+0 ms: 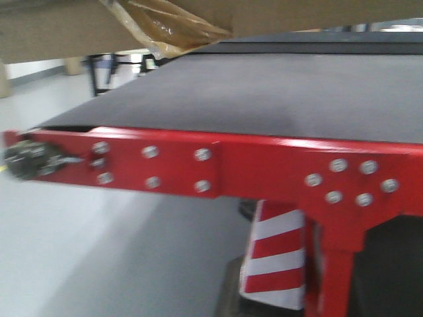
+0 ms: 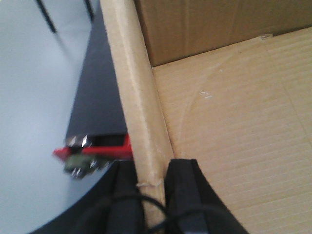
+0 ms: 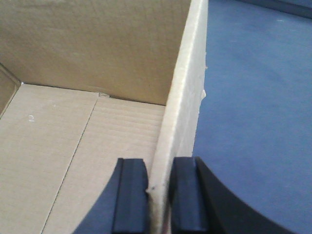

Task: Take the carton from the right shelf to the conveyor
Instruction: 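Bring the held carton over the black conveyor belt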

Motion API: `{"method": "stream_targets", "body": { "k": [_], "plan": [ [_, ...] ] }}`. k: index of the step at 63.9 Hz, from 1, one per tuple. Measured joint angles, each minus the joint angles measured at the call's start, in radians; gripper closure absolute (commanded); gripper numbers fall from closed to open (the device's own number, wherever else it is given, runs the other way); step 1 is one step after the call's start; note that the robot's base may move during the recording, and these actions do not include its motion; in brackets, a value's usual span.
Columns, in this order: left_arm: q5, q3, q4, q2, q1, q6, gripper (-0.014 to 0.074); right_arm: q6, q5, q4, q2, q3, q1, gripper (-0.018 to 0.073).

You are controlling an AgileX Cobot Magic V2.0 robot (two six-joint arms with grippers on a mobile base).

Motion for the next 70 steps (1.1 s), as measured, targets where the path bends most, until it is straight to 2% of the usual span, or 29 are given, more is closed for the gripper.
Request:
{"method": "stream_targets", "body": {
  "k": [70],
  "plan": [
    [0.0,0.0,0.005,0.0,-0.001,0.0,0.0613,0.0,0.0,0.0,0.0,0.0,0.0,0.0629]
  ]
}}
